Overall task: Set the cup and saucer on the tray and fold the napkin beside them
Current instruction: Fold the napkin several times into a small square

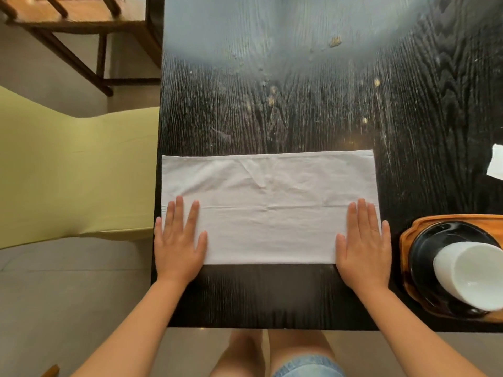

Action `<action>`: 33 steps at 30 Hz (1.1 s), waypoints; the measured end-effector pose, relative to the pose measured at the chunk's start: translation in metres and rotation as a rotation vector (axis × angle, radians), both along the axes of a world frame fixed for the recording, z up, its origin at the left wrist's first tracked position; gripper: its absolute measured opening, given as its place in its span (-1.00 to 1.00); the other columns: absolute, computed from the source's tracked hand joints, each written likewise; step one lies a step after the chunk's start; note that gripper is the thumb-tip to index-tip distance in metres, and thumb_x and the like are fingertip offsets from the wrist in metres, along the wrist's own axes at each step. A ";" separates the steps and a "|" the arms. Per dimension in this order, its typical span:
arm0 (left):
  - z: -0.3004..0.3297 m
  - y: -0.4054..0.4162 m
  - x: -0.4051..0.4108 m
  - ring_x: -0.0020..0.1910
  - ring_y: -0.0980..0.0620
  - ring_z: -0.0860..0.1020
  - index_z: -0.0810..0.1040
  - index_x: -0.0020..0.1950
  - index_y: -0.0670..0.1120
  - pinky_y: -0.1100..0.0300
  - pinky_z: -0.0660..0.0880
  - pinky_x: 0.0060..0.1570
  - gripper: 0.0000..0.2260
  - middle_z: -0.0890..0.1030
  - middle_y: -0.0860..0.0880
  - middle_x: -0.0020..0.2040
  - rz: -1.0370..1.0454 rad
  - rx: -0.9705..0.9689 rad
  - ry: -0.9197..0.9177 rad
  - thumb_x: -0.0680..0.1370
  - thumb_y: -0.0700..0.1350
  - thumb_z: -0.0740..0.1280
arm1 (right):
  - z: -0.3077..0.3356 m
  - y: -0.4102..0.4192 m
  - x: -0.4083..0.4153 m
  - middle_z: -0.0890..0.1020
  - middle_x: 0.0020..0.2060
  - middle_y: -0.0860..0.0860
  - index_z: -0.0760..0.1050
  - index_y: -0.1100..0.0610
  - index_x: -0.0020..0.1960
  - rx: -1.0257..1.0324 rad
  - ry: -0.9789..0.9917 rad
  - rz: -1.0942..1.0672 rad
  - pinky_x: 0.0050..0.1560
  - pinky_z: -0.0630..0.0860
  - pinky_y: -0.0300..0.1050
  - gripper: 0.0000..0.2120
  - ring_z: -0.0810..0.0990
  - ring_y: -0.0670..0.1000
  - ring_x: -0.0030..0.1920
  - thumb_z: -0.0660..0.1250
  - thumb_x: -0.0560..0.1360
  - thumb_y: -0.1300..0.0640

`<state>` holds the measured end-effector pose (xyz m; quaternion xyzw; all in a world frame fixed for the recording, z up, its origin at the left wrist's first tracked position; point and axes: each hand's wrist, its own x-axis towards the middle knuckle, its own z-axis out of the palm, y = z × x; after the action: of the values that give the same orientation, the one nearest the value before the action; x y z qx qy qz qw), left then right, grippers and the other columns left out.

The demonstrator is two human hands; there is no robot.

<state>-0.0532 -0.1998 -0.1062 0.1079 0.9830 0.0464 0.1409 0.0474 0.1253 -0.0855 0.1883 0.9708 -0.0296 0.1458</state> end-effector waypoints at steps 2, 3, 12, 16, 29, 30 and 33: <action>0.000 -0.003 -0.001 0.51 0.06 -0.21 -0.18 0.51 0.10 0.04 -0.24 0.43 -0.42 -0.09 -0.08 0.55 -0.003 -0.003 -0.014 0.52 0.12 -0.06 | 0.001 0.000 -0.002 -0.03 0.51 0.11 -0.12 0.17 0.51 0.007 -0.012 -0.004 0.45 -0.05 0.14 -0.39 -0.10 0.05 0.51 -0.11 0.53 -0.03; 0.001 -0.002 -0.001 0.51 0.07 -0.22 -0.19 0.50 0.11 0.04 -0.25 0.43 -0.42 -0.10 -0.07 0.55 -0.007 0.000 -0.020 0.52 0.12 -0.06 | 0.001 0.000 -0.001 -0.03 0.51 0.11 -0.12 0.17 0.51 0.007 -0.021 -0.005 0.45 -0.04 0.15 -0.39 -0.10 0.05 0.51 -0.11 0.53 -0.04; 0.018 0.033 -0.026 0.51 0.00 -0.21 -0.15 0.51 0.12 -0.16 -0.47 0.31 -0.41 -0.17 -0.02 0.55 -0.049 0.031 0.026 0.52 0.22 -0.09 | 0.032 -0.017 0.000 0.14 0.48 0.23 0.04 0.20 0.49 -0.039 0.040 -0.299 0.40 0.13 0.23 -0.35 0.08 0.20 0.48 0.21 0.53 0.00; 0.006 0.048 -0.042 0.50 0.00 -0.24 -0.17 0.50 0.17 -0.32 -0.32 0.32 -0.38 -0.19 0.00 0.55 -0.131 0.045 -0.011 0.48 0.29 -0.08 | 0.047 -0.025 0.005 0.21 0.46 0.15 0.00 0.18 0.50 -0.171 0.054 -0.471 0.33 0.27 0.17 -0.34 0.15 0.16 0.43 0.23 0.53 0.04; 0.003 0.050 -0.042 0.51 0.02 -0.20 -0.08 0.50 0.17 -0.32 -0.28 0.33 -0.39 -0.13 0.03 0.55 -0.107 0.101 -0.023 0.48 0.29 -0.09 | 0.071 0.002 -0.023 0.61 0.05 0.08 0.52 0.21 0.18 -0.686 0.355 -1.087 0.01 0.45 -0.11 -0.73 0.50 -0.03 -0.03 0.29 0.51 0.17; 0.005 0.053 -0.042 0.51 0.01 -0.17 -0.03 0.51 0.14 -0.30 -0.29 0.33 -0.40 -0.09 0.02 0.55 -0.077 0.138 -0.022 0.48 0.27 -0.09 | 0.074 0.001 -0.024 0.61 0.01 0.06 0.54 0.22 0.16 -0.741 0.370 -1.119 -0.02 0.46 -0.14 -0.75 0.52 -0.03 -0.05 0.30 0.51 0.19; 0.020 0.072 -0.041 0.51 -0.05 0.05 0.26 0.44 -0.01 -0.25 -0.19 0.37 -0.43 0.19 -0.08 0.51 0.069 0.290 0.026 0.49 0.19 -0.04 | 0.088 -0.003 -0.031 0.59 -0.18 -0.04 0.56 0.23 0.10 -0.908 0.408 -1.150 -0.19 0.46 -0.23 -0.80 0.53 -0.10 -0.16 0.32 0.49 0.25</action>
<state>-0.0945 -0.1275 -0.0861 0.0937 0.9709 0.1914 0.1096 0.0166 0.1221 0.0022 0.5768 0.6201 -0.5317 -0.0121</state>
